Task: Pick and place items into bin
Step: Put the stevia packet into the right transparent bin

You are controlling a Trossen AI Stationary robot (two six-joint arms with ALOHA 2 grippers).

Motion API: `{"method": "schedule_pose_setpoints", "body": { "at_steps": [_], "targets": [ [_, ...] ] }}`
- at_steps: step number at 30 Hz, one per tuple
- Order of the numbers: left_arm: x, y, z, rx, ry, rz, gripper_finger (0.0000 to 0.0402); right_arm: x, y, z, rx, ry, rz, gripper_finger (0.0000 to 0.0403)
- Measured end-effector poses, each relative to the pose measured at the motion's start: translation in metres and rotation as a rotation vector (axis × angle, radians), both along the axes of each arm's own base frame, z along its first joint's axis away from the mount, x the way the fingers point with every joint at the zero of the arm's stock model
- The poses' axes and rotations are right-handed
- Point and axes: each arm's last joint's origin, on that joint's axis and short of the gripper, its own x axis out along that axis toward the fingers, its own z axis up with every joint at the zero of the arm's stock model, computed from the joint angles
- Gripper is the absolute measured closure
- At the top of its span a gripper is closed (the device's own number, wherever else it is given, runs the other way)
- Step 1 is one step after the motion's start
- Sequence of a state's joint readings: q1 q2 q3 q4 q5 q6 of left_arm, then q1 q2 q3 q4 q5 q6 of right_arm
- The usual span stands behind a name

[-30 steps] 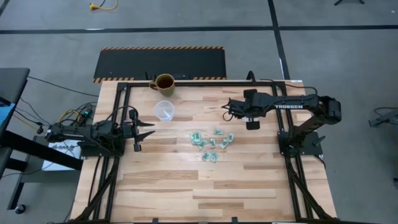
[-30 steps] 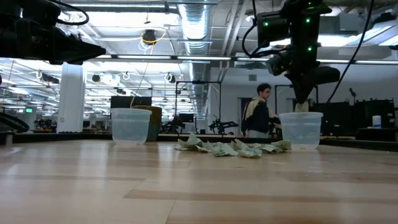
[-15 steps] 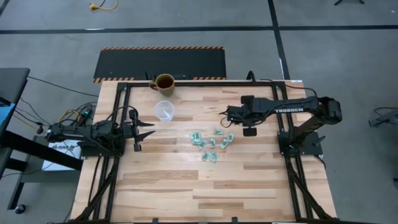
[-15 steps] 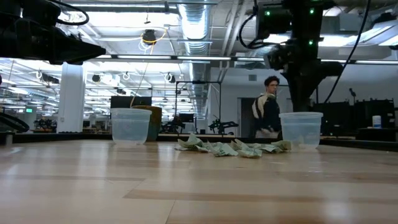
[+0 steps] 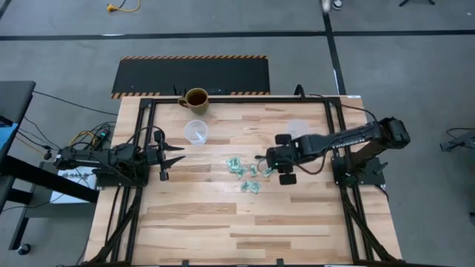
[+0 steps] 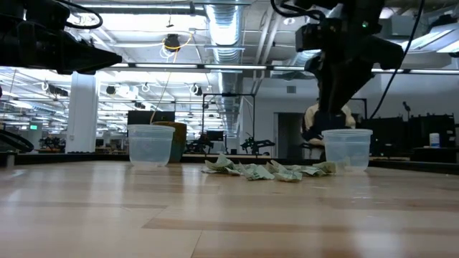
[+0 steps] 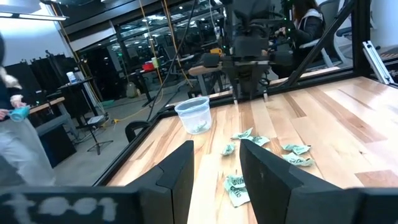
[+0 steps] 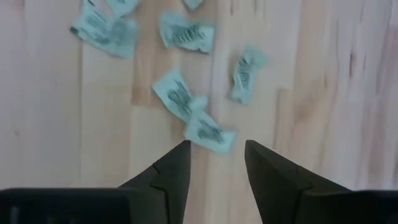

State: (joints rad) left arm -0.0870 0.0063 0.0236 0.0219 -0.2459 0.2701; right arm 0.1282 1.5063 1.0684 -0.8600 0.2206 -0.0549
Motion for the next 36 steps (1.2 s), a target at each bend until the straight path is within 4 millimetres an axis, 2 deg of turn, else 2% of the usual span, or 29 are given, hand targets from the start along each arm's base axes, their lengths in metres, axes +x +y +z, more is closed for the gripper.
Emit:
{"method": "schedule_pose_setpoints", "body": {
  "at_steps": [7,14,23,36],
  "targets": [
    [0.000,0.000,0.000,-0.003,0.000,0.000,0.0281,-0.011,0.016,-0.025,-0.053,-0.010,-0.035,0.0261],
    [0.000,0.000,0.000,0.001,0.001,0.000,0.0281,-0.013,0.024,-0.045,-0.072,-0.097,-0.038,0.0257],
    [0.000,0.000,0.000,-0.002,0.000,0.000,0.0281,-0.024,0.020,-0.071,-0.068,-0.120,-0.043,0.0261],
    [0.000,0.000,0.000,-0.003,0.000,0.000,0.0281,-0.030,0.015,-0.086,-0.082,-0.155,-0.060,0.0270]
  ]
}}
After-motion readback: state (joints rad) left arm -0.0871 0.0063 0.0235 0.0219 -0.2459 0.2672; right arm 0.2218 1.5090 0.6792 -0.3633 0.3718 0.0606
